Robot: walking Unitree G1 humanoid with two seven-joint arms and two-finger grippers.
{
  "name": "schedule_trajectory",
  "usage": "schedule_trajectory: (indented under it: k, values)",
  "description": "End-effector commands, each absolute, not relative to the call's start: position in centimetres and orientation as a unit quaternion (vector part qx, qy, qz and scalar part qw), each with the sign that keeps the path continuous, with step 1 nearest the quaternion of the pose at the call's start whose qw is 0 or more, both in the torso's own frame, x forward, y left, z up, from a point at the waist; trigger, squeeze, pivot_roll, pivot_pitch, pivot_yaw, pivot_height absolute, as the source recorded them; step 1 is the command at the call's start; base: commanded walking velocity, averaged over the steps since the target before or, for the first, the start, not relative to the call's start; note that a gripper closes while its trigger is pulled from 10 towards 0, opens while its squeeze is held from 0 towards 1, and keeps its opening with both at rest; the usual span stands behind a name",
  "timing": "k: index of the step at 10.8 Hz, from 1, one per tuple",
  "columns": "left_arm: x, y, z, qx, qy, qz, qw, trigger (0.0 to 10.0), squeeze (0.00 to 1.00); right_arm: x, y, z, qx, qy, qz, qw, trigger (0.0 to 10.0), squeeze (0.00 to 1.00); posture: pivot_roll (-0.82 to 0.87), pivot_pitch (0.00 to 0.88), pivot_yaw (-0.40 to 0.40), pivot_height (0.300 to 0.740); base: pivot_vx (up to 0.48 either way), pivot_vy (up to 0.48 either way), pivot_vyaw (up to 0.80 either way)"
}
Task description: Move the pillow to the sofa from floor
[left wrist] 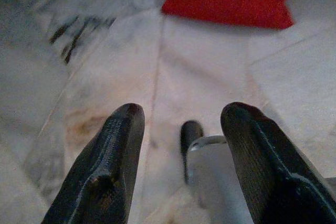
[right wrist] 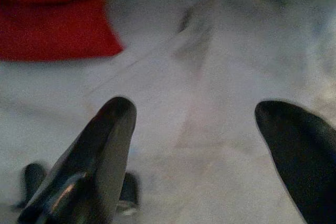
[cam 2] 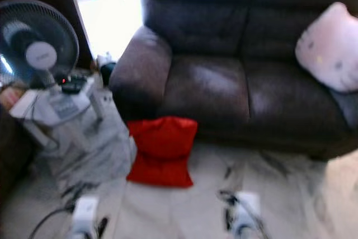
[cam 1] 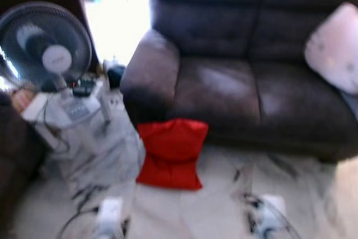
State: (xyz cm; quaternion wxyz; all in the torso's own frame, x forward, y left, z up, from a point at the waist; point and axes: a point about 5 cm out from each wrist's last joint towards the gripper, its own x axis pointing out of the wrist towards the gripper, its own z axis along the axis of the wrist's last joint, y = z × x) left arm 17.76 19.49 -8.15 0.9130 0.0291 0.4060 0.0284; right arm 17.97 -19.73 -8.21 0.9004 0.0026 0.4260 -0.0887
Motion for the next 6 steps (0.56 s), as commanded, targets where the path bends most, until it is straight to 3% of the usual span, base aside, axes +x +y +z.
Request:
schedule_trajectory:
  k: [1,5,6]
  values:
    - [17.78,19.04,-8.24,0.026,0.410,0.024,0.912,10.0,0.00,17.46,-20.65,-8.30,-0.003,0.430,-0.099,0.897,10.0,0.00,0.04,0.039,-0.035,0.740,0.371,0.000,0.00]
    - [17.78,19.01,-8.24,0.025,0.409,0.024,0.912,10.0,0.00,17.51,-20.69,-8.29,-0.015,0.434,-0.089,0.896,10.0,0.00,0.04,0.033,-0.038,0.740,0.373,0.000,0.00]
    - [17.78,19.00,-8.24,0.025,0.409,0.024,0.912,10.0,0.00,17.53,-20.69,-8.28,-0.017,0.435,-0.086,0.896,10.0,0.00,0.04,0.034,-0.038,0.740,0.379,0.000,0.57]
